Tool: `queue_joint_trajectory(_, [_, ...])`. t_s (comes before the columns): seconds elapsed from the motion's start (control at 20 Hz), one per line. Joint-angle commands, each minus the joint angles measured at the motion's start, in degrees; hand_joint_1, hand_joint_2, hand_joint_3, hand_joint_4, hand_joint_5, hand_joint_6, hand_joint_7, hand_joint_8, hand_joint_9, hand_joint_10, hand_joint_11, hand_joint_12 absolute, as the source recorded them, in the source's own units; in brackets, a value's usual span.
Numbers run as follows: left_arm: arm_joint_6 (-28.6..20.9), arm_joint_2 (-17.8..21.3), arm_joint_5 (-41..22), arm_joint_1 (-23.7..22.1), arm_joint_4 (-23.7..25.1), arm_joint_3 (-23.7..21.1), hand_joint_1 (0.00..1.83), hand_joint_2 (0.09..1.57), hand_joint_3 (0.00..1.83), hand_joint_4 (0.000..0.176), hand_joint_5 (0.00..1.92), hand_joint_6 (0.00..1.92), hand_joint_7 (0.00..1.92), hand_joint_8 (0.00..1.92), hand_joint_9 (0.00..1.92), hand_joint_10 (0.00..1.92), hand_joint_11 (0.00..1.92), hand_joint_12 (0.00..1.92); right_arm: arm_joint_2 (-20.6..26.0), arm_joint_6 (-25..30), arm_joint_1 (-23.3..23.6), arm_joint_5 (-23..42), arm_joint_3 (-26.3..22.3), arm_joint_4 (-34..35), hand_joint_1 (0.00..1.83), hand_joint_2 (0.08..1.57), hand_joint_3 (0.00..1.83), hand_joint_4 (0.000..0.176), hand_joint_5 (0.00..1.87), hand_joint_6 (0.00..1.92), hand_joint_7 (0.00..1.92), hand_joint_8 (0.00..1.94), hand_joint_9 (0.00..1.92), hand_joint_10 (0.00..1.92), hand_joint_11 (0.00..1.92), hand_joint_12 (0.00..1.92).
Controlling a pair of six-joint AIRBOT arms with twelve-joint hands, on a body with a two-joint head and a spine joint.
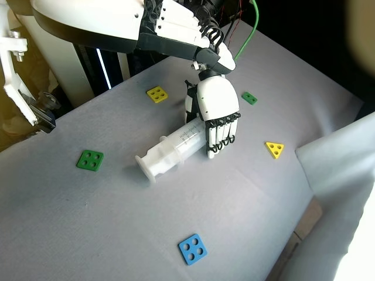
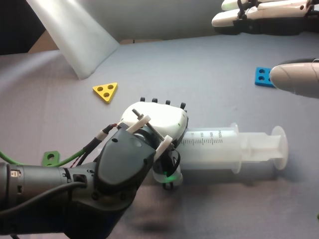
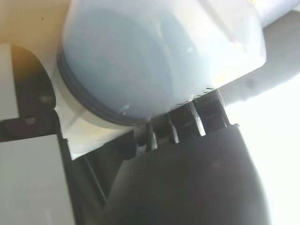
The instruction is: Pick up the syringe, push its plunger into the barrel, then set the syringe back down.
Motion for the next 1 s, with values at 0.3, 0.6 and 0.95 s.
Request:
queue_joint_trajectory(0.3, [-0.6,0.6,-1.1,-0.4,0.8,-0.3,1.38,1.09,0.00,0.000,1.03,0.64,1.07,0.93,0.89,1.26,0.73,1.21,0.0,7.6,0.9,-5.9,-0.2,2.1,0.00,1.57,0.12,0.000,0.25,0.01,0.22,0.00,0.15,0.00,0.00,0.35])
queue_joint_trajectory(0.6, [-3.9,4.2,0.4,-2.4,0.8,-1.8,1.28,1.05,0.00,0.000,1.15,0.50,1.13,0.95,1.10,0.60,0.79,1.13,0.1,24.7,0.1,-14.6,-0.2,2.1,0.00,1.57,0.13,0.000,0.25,0.00,0.22,0.00,0.15,0.00,0.00,0.36])
queue_joint_trajectory(0.95, [-3.9,9.2,2.2,-6.9,-0.2,-4.6,1.38,1.10,0.00,0.000,1.02,0.68,1.00,1.04,0.90,1.23,0.74,1.13,0.3,38.2,-2.1,-23.1,-0.2,2.1,0.00,1.57,0.12,0.000,0.24,0.00,0.21,0.00,0.15,0.00,0.00,0.36])
